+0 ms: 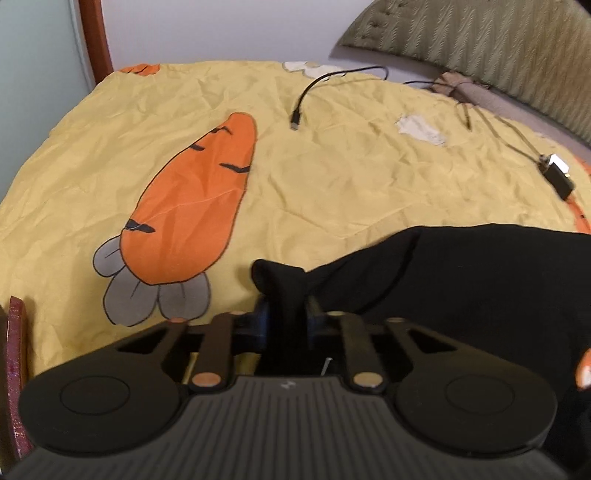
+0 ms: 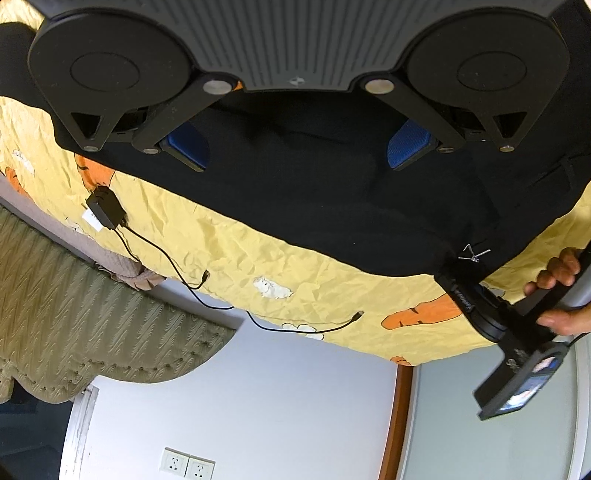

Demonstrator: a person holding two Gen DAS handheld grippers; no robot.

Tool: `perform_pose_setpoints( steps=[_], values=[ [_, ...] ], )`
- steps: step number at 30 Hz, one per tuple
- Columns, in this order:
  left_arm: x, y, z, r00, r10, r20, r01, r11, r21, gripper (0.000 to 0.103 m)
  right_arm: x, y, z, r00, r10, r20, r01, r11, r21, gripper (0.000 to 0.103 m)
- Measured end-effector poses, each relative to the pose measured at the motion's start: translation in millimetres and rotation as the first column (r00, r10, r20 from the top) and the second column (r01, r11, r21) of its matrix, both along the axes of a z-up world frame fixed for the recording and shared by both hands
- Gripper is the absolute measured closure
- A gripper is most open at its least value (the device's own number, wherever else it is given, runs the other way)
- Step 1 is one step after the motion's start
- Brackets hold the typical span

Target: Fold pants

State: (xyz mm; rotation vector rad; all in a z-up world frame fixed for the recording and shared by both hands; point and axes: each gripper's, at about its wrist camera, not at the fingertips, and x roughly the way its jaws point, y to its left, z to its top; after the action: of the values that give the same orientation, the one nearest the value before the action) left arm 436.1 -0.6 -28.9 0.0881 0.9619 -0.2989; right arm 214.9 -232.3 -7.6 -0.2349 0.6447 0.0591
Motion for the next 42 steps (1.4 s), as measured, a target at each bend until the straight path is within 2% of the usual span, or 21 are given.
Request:
perform_pose_setpoints(
  steps=[4, 6, 10, 11, 13, 17, 19, 20, 22, 24, 25, 26, 28, 29, 31, 34, 37, 39, 41, 42],
  values=[
    [-20.1, -1.3, 16.1, 0.996, -0.033, 0.080, 0.031, 0.999, 0.022, 0.089, 16.5, -7.1, -1.1, 1.000, 0.014, 0.015, -0.014, 0.999, -0.029, 0.000],
    [-38.0, -6.9, 25.8, 0.987, -0.077, 0.144, 0.066, 0.995, 0.078, 0.089, 25.7, -16.3, 0.1, 0.998, 0.043, 0.051, -0.042, 0.999, -0.031, 0.000],
    [-84.8, -15.2, 41.8, 0.948, -0.190, 0.253, 0.157, 0.977, 0.148, 0.090, 38.4, -42.3, 0.1, 0.966, 0.202, 0.162, -0.204, 0.979, -0.004, 0.000],
    [-97.2, -15.9, 44.4, 0.939, -0.216, 0.267, 0.179, 0.971, 0.157, 0.090, 42.4, -45.1, -1.5, 0.958, 0.238, 0.161, -0.237, 0.971, -0.031, 0.000],
    [-119.1, -15.7, 46.9, 0.924, -0.255, 0.283, 0.216, 0.963, 0.164, 0.091, 52.8, -45.7, -5.4, 0.951, 0.289, 0.107, -0.280, 0.956, -0.089, 0.000],
    [-159.8, -12.0, 46.2, 0.901, -0.312, 0.302, 0.270, 0.947, 0.175, 0.092, 63.4, -47.3, -16.2, 0.904, 0.422, 0.071, -0.404, 0.897, -0.178, 0.001],
    [-173.4, -10.1, 44.0, 0.897, -0.323, 0.302, 0.282, 0.944, 0.172, 0.093, 69.4, -47.9, -22.3, 0.885, 0.461, 0.067, -0.436, 0.869, -0.234, 0.009],
    [-178.9, -9.2, 43.1, 0.897, -0.324, 0.300, 0.284, 0.944, 0.169, 0.093, 74.8, -47.4, -26.1, 0.879, 0.476, 0.038, -0.453, 0.857, -0.245, 0.012],
    [-188.7, -6.4, 42.7, 0.901, -0.318, 0.296, 0.285, 0.947, 0.150, 0.095, 88.0, -48.8, -34.3, 0.866, 0.497, -0.042, -0.491, 0.833, -0.255, 0.026],
    [-196.2, -3.6, 43.4, 0.898, -0.316, 0.307, 0.284, 0.948, 0.146, 0.097, 101.4, -50.0, -43.7, 0.867, 0.487, -0.109, -0.497, 0.823, -0.276, 0.040],
    [-199.1, -2.9, 43.9, 0.896, -0.315, 0.314, 0.281, 0.948, 0.150, 0.098, 105.1, -50.9, -46.9, 0.870, 0.479, -0.119, -0.492, 0.826, -0.275, 0.042],
    [-201.5, -2.5, 44.5, 0.894, -0.316, 0.318, 0.280, 0.948, 0.154, 0.099, 108.1, -52.9, -48.4, 0.874, 0.473, -0.113, -0.485, 0.832, -0.269, 0.043],
    [-203.4, -1.9, 45.9, 0.891, -0.316, 0.325, 0.280, 0.948, 0.154, 0.100, 110.9, -56.1, -49.8, 0.874, 0.475, -0.098, -0.484, 0.838, -0.252, 0.052],
    [-202.8, -1.5, 45.8, 0.892, -0.317, 0.322, 0.282, 0.947, 0.152, 0.100, 111.7, -57.1, -49.9, 0.879, 0.471, -0.080, -0.475, 0.845, -0.244, 0.053],
    [-197.8, -2.8, 42.9, 0.898, -0.312, 0.310, 0.276, 0.949, 0.155, 0.100, 113.1, -57.0, -51.4, 0.879, 0.471, -0.072, -0.474, 0.848, -0.236, 0.065],
    [-188.3, -1.3, 37.0, 0.913, -0.303, 0.274, 0.279, 0.952, 0.124, 0.099, 116.8, -45.4, -59.4, 0.878, 0.470, -0.092, -0.474, 0.826, -0.306, 0.067],
    [-186.6, 4.0, 33.7, 0.915, -0.296, 0.274, 0.264, 0.953, 0.146, 0.089, 120.9, -30.9, -66.9, 0.880, 0.470, -0.073, -0.446, 0.764, -0.466, 0.067],
    [-186.5, 8.8, 32.5, 0.916, -0.297, 0.270, 0.263, 0.952, 0.155, 0.078, 125.2, -24.9, -68.1, 0.868, 0.487, -0.097, -0.465, 0.727, -0.506, 0.067],
    [-189.6, 9.5, 30.8, 0.903, -0.309, 0.299, 0.255, 0.945, 0.206, 0.051, 127.4, -17.4, -73.1, 0.858, 0.502, -0.107, -0.464, 0.669, -0.581, 0.063],
    [-193.1, 8.6, 30.7, 0.884, -0.332, 0.329, 0.262, 0.935, 0.240, 0.044, 127.2, -13.3, -76.9, 0.854, 0.509, -0.108, -0.455, 0.629, -0.630, 0.061]
  ],
)
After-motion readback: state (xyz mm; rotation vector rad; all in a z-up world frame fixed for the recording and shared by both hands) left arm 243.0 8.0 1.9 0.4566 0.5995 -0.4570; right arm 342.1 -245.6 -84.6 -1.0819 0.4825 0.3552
